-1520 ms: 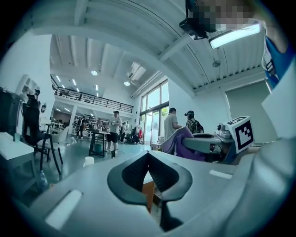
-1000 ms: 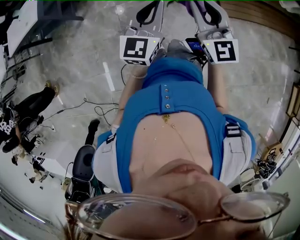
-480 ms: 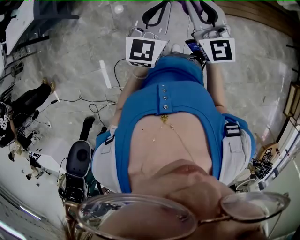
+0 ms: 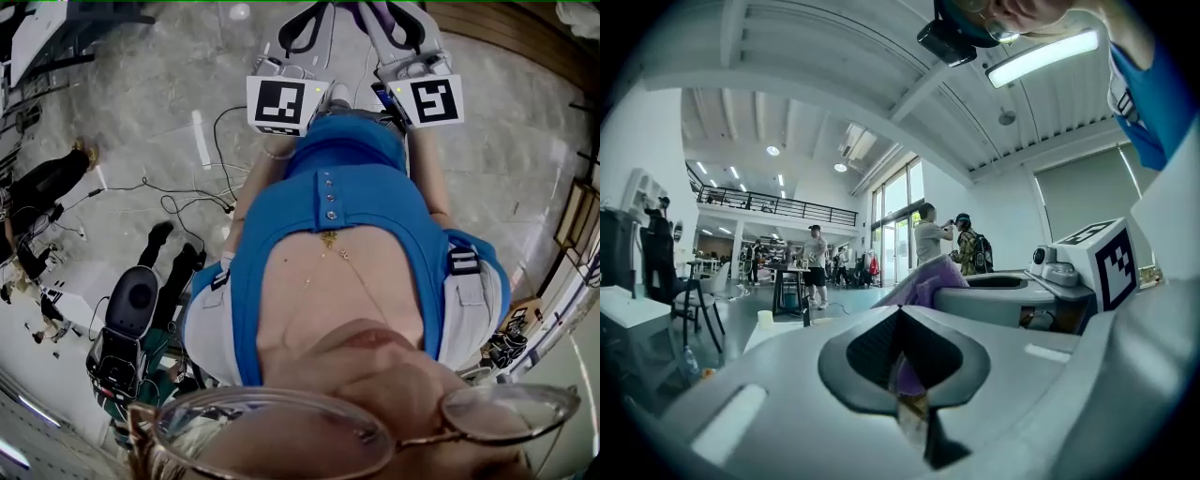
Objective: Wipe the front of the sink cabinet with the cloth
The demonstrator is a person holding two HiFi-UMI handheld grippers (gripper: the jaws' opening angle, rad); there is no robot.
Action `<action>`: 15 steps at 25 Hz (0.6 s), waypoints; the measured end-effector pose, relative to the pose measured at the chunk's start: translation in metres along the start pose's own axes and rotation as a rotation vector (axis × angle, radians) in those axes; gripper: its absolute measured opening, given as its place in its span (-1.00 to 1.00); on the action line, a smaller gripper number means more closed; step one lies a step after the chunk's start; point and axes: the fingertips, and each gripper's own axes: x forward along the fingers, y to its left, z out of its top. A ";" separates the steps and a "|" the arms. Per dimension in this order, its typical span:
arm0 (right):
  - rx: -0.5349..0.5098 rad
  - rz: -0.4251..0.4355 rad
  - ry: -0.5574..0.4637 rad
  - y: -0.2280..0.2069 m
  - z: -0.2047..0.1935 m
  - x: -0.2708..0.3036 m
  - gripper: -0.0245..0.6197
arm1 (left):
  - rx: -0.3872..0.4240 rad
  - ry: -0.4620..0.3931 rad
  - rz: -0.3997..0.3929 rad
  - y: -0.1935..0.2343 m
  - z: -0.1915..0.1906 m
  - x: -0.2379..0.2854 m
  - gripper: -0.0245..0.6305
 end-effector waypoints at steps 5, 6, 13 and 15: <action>-0.015 0.004 0.019 0.004 -0.002 -0.005 -0.76 | -0.018 0.011 0.009 -0.003 -0.002 -0.005 -0.92; -0.019 0.002 0.019 0.004 -0.001 -0.005 -0.76 | -0.025 0.013 0.005 -0.004 -0.003 -0.005 -0.92; -0.033 -0.006 0.003 0.006 0.004 -0.011 -0.76 | 0.026 0.013 0.017 -0.007 -0.002 -0.011 -0.92; -0.034 -0.008 0.002 0.007 0.004 -0.011 -0.76 | 0.033 0.015 0.021 -0.006 -0.002 -0.011 -0.92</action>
